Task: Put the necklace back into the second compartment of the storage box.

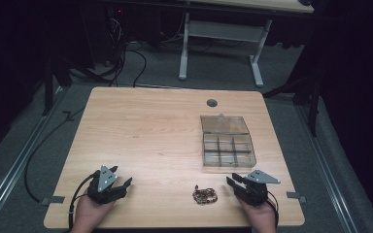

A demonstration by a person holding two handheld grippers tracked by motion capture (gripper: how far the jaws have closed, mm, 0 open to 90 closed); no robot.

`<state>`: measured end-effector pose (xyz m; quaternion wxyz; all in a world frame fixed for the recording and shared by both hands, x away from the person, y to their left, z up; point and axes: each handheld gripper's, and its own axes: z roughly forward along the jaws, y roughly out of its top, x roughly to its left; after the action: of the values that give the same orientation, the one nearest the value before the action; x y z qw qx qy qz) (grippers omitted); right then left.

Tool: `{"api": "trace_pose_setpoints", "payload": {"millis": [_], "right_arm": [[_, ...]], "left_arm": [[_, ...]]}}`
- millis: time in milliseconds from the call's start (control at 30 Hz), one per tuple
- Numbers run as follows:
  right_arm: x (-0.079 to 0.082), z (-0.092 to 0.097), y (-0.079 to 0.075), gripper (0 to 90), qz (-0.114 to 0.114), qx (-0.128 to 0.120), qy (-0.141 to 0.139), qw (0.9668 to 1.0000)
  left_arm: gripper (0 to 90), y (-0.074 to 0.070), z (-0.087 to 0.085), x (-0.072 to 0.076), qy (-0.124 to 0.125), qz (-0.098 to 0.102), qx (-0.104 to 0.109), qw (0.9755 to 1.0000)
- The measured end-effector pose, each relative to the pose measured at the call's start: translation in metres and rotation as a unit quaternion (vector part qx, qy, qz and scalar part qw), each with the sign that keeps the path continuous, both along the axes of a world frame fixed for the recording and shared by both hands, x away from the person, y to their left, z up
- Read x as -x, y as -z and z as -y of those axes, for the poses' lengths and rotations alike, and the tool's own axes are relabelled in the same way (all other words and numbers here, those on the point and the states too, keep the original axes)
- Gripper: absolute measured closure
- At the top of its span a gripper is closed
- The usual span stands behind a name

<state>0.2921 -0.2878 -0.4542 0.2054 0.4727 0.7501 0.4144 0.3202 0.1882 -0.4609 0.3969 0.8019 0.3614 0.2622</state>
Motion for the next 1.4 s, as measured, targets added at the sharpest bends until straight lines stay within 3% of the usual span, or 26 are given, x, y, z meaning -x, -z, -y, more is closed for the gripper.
{"api": "trace_pose_setpoints", "payload": {"millis": [267, 467, 567, 833, 1133, 1400], "right_arm": [[0.003, -0.003, -0.002, 71.7, 0.008, 0.014, -0.004, 0.9999], [0.01, -0.012, -0.004, 81.4, 0.012, 0.011, -0.027, 0.9995], [0.012, -0.017, -0.006, 81.6, 0.012, 0.009, -0.041, 0.999], [0.021, -0.049, -0.011, 85.9, 0.019, 0.024, -0.099, 0.9946], [0.028, -0.067, -0.011, 90.0, 0.015, 0.022, -0.143, 0.9893], [0.025, -0.079, -0.003, 90.0, -0.014, 0.041, -0.165, 0.9853]], "left_arm": [[32.2, 0.0, 0.0, 0.0, -0.001, 0.0, 0.0, 1.0], [32.6, 0.0, 0.001, -0.001, -0.003, -0.002, -0.004, 1.0], [32.7, 0.0, 0.001, 0.0, -0.003, 0.0, -0.005, 1.0], [32.7, 0.0, 0.001, -0.001, -0.006, 0.0, -0.003, 1.0], [32.6, 0.0, 0.001, -0.001, -0.006, 0.0, -0.006, 1.0], [32.6, 0.0, 0.001, 0.0, -0.006, 0.002, -0.006, 1.0]]}}
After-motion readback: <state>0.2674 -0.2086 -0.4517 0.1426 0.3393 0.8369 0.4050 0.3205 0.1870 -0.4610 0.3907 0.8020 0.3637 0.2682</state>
